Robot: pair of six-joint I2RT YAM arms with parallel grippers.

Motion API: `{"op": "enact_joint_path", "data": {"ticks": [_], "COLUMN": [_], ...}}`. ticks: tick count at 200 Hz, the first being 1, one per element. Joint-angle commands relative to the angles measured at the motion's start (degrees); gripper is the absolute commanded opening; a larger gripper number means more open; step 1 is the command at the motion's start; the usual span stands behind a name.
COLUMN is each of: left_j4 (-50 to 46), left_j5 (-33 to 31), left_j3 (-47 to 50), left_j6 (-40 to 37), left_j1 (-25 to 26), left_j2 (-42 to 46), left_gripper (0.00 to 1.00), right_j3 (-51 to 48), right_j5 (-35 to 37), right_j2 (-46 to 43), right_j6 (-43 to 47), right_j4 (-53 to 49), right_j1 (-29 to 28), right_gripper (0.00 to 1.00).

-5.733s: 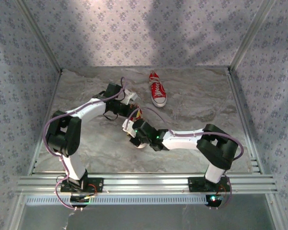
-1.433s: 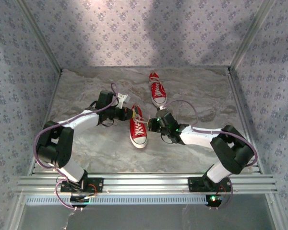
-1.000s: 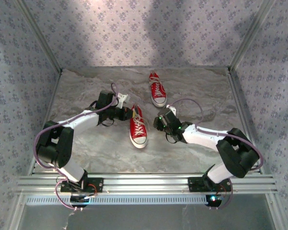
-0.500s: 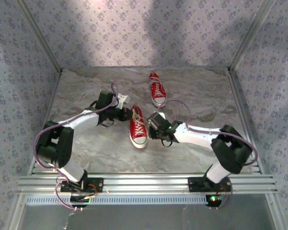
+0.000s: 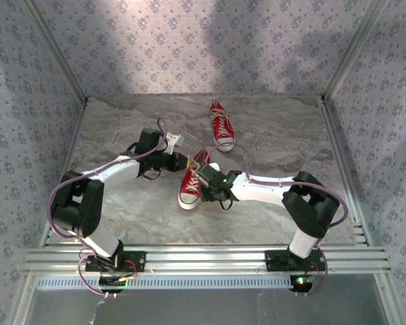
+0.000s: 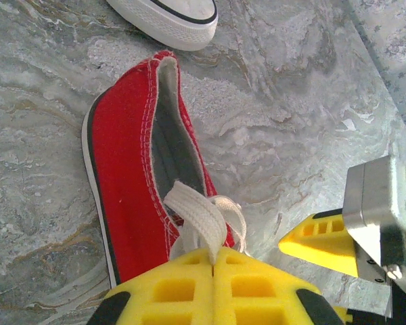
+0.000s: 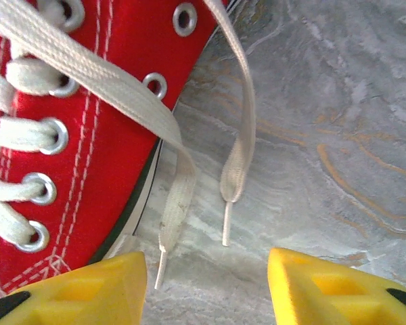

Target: Tie the shoes

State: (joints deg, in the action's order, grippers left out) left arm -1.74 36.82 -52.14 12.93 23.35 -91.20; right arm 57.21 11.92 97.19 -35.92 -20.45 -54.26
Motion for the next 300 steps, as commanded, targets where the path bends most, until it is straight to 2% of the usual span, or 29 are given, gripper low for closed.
{"op": "enact_joint_path", "data": {"ticks": [1, 53, 111, 194, 246, 300], "left_j4": [0.0, 0.4, 0.4, 0.2, 0.1, -0.6], "left_j5": [1.4, 1.5, 1.6, 1.5, 1.5, 1.2], "left_j3": [-1.5, -1.4, -1.5, -1.6, -1.7, -1.7], "left_j6": [-1.2, -0.8, -0.8, -0.8, -0.8, -1.1], "left_j1": [0.1, 0.1, 0.1, 0.1, 0.1, -0.1], "left_j2": [0.0, -0.5, -0.6, -0.8, -0.7, 0.0], "left_gripper": [0.00, 0.00, 0.00, 0.00, 0.00, 0.00], "right_j3": [1.0, 1.3, 2.4, 2.4, -1.0, -1.6], "right_j5": [2.7, 2.9, 2.5, 8.3, 7.8, 7.8], "right_j2": [1.3, 2.8, 6.5, 10.5, 8.8, 9.7], "right_j6": [0.5, 1.0, 1.2, 0.8, 0.3, 0.4], "right_j4": [-1.8, -0.5, 0.6, -3.3, -1.3, -1.1], "right_j1": [-0.6, -3.7, -3.9, -4.6, -4.9, -5.6], "right_gripper": [0.49, 0.39, 0.33, 0.26, 0.21, 0.22]}}
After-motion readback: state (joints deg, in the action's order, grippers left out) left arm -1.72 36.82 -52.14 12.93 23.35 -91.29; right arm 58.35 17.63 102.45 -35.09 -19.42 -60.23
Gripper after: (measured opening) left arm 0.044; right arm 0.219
